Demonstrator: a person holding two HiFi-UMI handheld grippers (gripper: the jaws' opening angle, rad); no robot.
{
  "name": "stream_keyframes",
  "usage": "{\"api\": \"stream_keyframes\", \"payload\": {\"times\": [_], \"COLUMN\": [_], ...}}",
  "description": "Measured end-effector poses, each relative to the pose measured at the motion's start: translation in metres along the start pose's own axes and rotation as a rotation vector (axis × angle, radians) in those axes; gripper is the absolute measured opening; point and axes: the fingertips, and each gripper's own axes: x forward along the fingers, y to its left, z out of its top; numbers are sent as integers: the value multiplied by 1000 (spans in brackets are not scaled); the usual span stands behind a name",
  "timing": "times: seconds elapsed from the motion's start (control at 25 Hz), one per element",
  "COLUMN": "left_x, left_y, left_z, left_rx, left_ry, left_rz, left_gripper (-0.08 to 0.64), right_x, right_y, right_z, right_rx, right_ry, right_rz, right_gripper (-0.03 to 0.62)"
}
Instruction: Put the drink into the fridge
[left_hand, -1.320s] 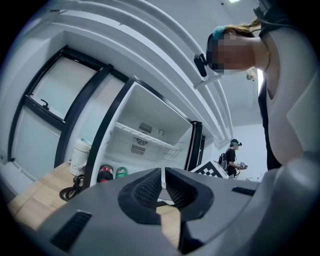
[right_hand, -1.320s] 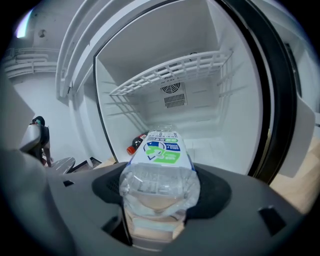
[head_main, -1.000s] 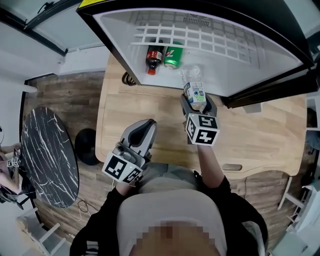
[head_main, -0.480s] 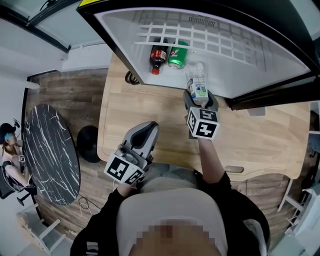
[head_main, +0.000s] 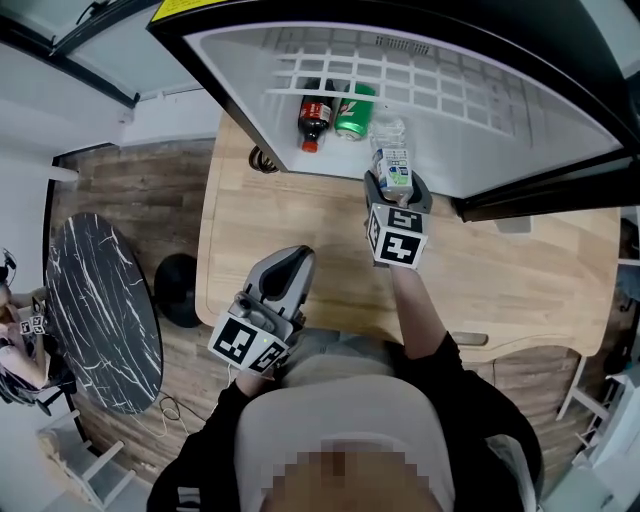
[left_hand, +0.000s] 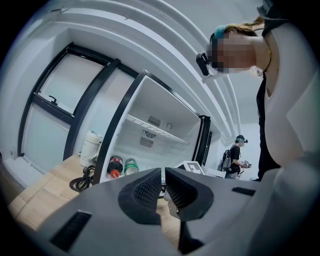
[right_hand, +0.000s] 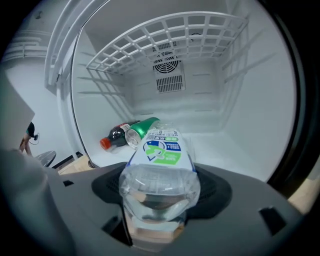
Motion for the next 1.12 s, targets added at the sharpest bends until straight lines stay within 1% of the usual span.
{"api": "stream_keyframes", "payload": {"times": [0.4,1.12], "left_x": [-3,-15], "left_y": [4,3], "left_z": [3,9], "left_rx": [2,11], "left_ry": [-9,-30], "left_rz": [20,44], "left_gripper": [29,29], "right_x": [17,39], "right_y": [-5,-8], "right_z": [9,22], "right_rx": [17,-7], "right_ry": [13,44], "right_rz": [-23,-38], "right_gripper": [342,342]}}
